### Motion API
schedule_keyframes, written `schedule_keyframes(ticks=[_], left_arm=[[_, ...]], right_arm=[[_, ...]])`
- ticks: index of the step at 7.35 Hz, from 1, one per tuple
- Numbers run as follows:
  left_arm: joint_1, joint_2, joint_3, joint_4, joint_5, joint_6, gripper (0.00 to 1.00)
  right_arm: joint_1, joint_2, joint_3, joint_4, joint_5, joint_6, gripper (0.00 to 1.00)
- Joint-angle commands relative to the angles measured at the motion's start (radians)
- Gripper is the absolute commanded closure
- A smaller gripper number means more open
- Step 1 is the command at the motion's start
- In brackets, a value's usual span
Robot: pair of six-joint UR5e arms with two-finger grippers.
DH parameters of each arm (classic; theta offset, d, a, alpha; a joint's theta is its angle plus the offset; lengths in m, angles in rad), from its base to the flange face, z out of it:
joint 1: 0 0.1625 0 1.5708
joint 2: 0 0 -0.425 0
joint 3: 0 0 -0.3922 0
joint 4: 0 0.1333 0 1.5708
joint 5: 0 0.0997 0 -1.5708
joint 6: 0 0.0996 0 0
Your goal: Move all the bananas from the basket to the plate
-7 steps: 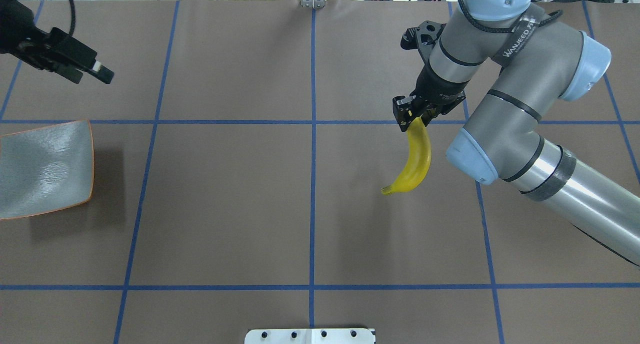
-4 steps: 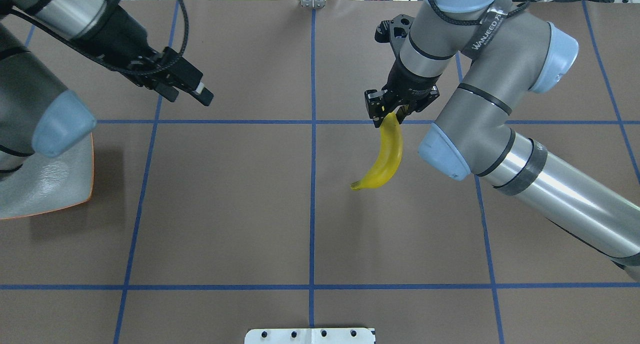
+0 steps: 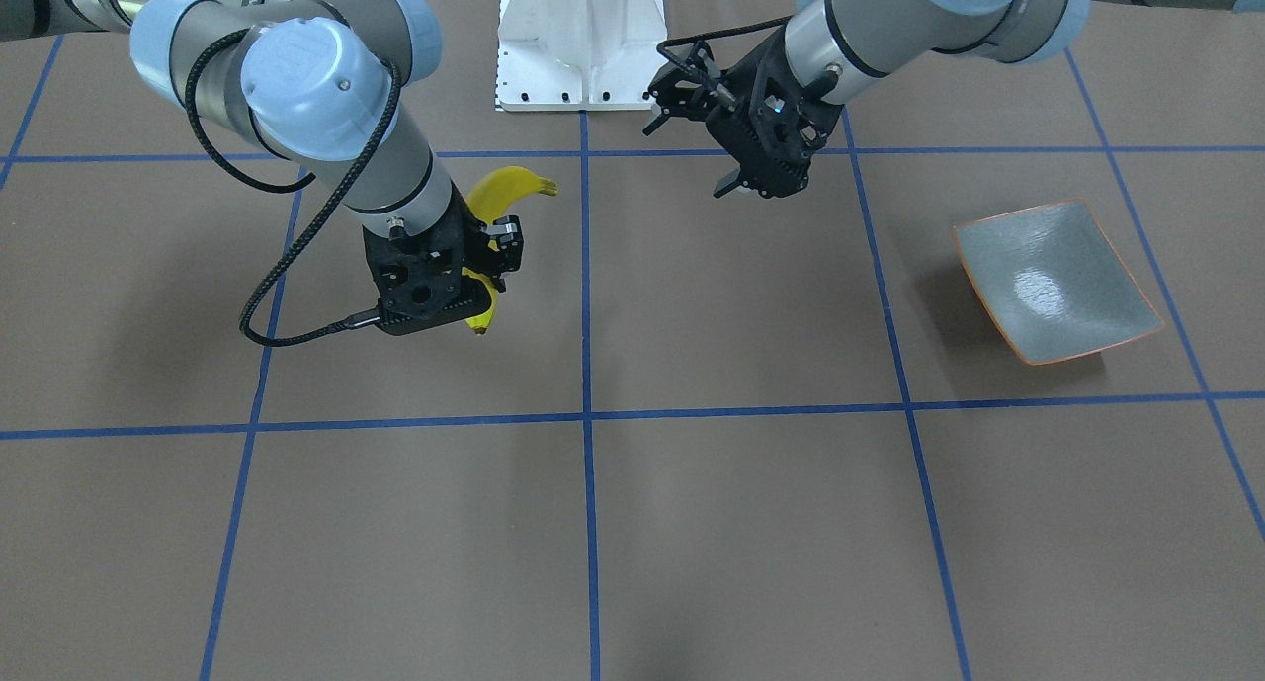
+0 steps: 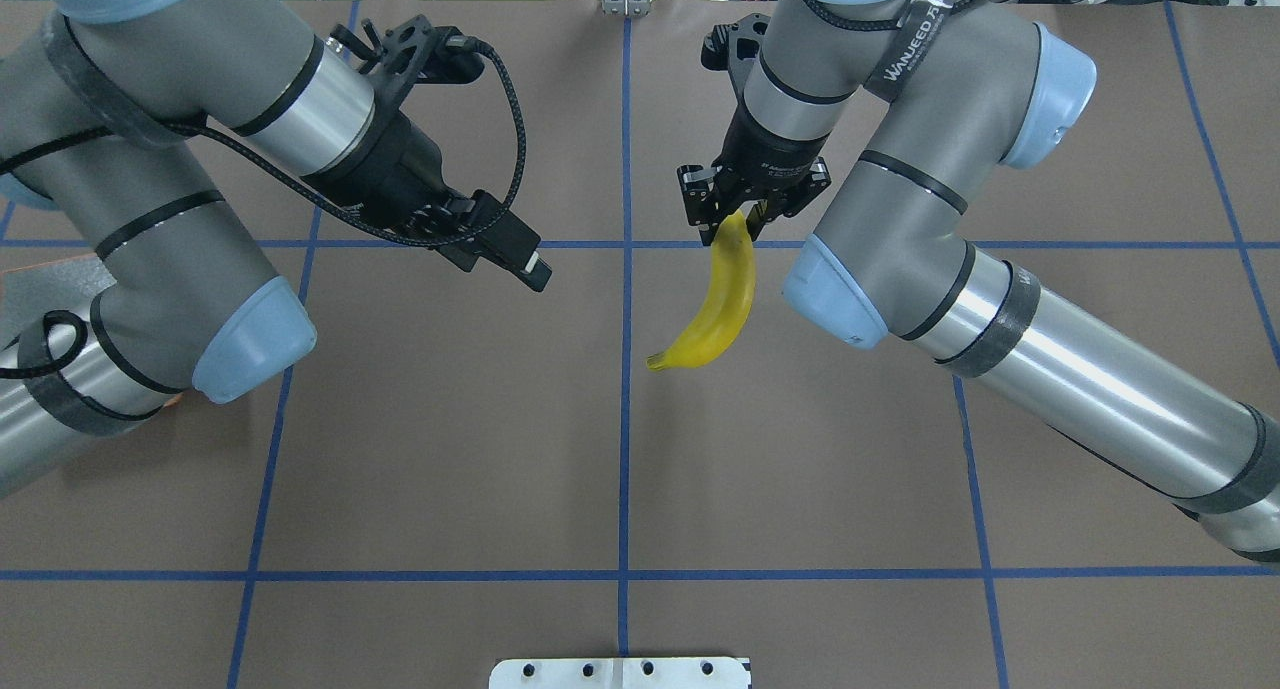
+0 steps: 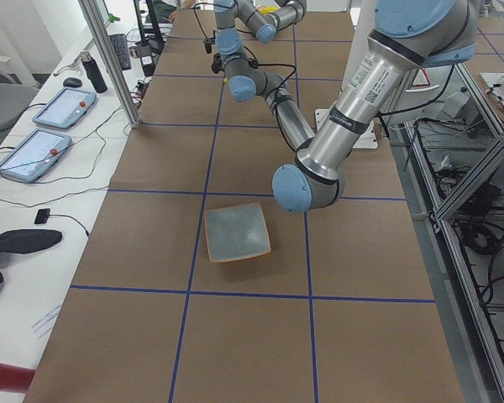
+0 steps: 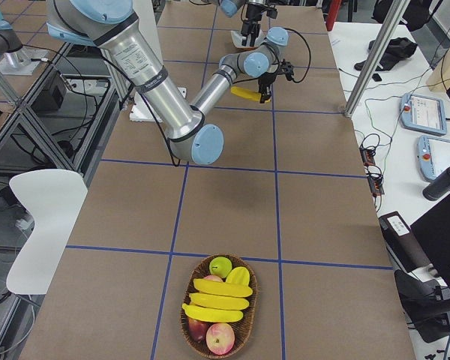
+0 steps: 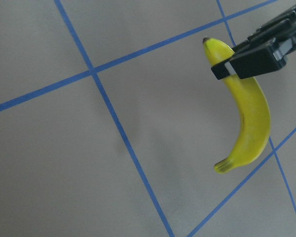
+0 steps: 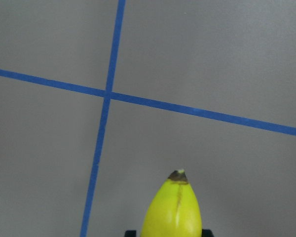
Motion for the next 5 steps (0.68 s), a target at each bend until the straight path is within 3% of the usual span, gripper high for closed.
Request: schedule_keyframes(ticks=[1, 5], left_arm=[[0.049, -0.016, 0.059, -0.150, 0.050, -0.071, 0.02], [0.075, -0.020, 0.082, -0.226, 0.080, -0.103, 0.02]], right_arm=[[-0.013, 0.030, -0.008, 0.003, 0.000, 0.033, 1.00], [-0.033, 0.072, -0.009, 0.007, 0.001, 0.065, 1.00]])
